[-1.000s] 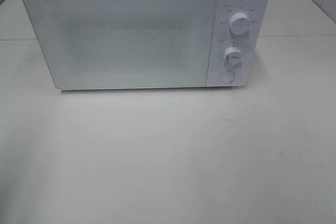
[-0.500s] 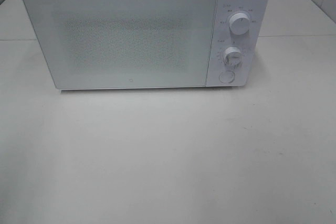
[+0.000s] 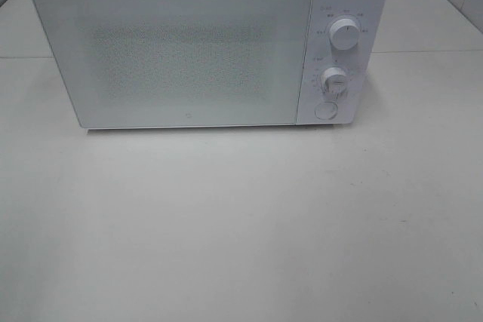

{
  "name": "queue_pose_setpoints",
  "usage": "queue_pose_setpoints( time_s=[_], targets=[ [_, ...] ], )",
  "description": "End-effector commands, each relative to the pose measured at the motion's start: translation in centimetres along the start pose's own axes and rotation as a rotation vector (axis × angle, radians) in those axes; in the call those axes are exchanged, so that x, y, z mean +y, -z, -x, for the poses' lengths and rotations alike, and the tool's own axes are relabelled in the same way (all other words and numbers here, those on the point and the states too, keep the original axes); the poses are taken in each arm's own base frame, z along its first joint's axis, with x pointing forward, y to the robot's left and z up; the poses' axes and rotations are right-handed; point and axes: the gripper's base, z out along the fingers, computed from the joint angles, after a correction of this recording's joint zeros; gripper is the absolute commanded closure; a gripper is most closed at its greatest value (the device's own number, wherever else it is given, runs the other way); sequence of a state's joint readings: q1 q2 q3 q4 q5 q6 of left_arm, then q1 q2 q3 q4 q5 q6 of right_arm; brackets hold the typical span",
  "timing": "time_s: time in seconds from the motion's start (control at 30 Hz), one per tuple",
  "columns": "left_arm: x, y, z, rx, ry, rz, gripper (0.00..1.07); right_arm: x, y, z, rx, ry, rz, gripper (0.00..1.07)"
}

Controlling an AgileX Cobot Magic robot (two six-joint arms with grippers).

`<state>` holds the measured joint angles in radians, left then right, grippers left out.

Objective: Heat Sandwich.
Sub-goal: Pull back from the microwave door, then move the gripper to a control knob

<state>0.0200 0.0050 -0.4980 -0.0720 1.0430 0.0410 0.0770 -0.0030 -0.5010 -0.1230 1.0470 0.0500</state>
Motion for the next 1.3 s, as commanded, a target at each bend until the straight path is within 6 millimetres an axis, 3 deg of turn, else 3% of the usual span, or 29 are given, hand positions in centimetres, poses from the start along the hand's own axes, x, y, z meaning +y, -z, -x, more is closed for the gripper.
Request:
queue_pose_setpoints(
  time_s=[0.03,1.3],
  targets=[
    [-0.04,0.44,-0.23,-0.042,-0.002,0.002,0.03,-0.02,0.37,-0.12,-0.036,-0.011,-0.006,0.31],
    [-0.04,0.47,-0.25,-0.044,-0.001,0.002,0.03,-0.02,0.36,-0.11,-0.035,-0.010,-0.006,0.31]
  ],
)
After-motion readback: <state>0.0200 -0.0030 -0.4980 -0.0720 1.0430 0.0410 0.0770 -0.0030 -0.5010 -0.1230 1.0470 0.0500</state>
